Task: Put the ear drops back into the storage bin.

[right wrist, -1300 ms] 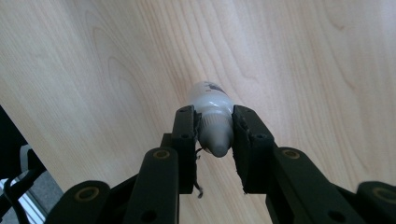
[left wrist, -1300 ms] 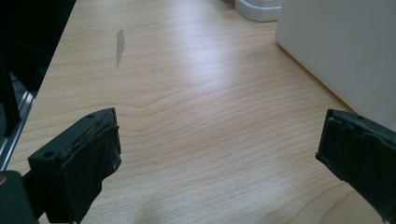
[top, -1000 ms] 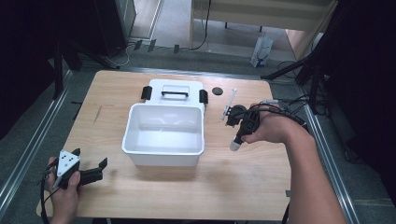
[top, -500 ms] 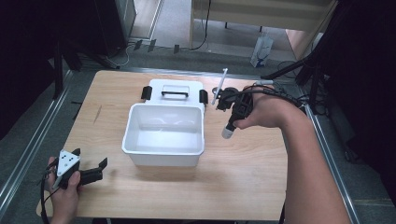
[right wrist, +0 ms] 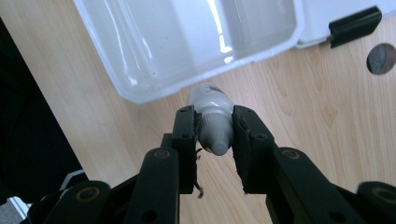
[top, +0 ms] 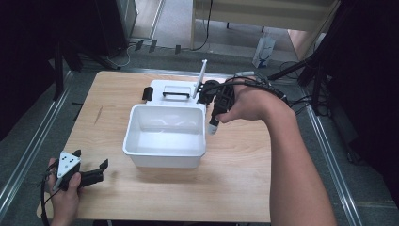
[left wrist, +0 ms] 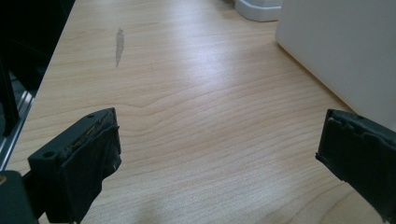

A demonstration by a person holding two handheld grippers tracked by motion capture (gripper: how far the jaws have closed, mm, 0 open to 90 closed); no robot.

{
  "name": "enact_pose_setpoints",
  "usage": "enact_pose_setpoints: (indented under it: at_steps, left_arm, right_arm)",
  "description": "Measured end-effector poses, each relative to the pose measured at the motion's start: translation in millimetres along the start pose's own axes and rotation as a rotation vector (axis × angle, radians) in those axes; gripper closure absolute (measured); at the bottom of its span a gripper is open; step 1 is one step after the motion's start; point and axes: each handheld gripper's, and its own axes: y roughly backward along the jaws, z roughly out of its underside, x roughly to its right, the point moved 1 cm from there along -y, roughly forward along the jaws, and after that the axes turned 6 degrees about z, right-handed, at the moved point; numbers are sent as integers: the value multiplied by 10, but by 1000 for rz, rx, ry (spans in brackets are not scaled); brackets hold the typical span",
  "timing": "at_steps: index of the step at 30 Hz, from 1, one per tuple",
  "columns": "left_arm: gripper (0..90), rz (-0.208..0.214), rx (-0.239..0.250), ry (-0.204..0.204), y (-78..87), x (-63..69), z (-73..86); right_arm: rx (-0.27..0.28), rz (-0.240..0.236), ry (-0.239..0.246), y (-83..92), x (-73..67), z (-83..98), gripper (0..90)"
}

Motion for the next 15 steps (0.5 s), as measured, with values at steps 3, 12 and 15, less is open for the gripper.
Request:
enact_pose_setpoints:
  at_steps: [3,12,15]
  left_arm:
    - [0,6,3,9,3,-8,0]
    - [0,5,5,9,2,-6,0]
    - [0,4,8,10,3,-6,1]
  right_arm:
    - [17,-4,23,8,-35,-140,723]
    - [10,-11,72,-123,-116,-361,723]
    - [13,-15,80,-173,-138,-397,723]
